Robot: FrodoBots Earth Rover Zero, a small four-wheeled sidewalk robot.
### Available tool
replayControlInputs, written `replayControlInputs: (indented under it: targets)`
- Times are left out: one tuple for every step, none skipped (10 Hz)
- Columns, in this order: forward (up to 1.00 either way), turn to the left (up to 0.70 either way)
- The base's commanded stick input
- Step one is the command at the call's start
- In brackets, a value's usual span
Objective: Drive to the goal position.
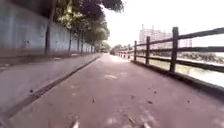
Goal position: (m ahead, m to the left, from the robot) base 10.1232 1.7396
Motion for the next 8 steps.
replayControlInputs:
  targets:
    - [0.7, 0.02]
    - [0.7, 0.02]
    - [0.7, 0.02]
    - [0.7, 0.08]
    - [0.7, 0.07]
    - [0.7, 0.0]
    - [0.7, 0.0]
    - [0.7, 0.0]
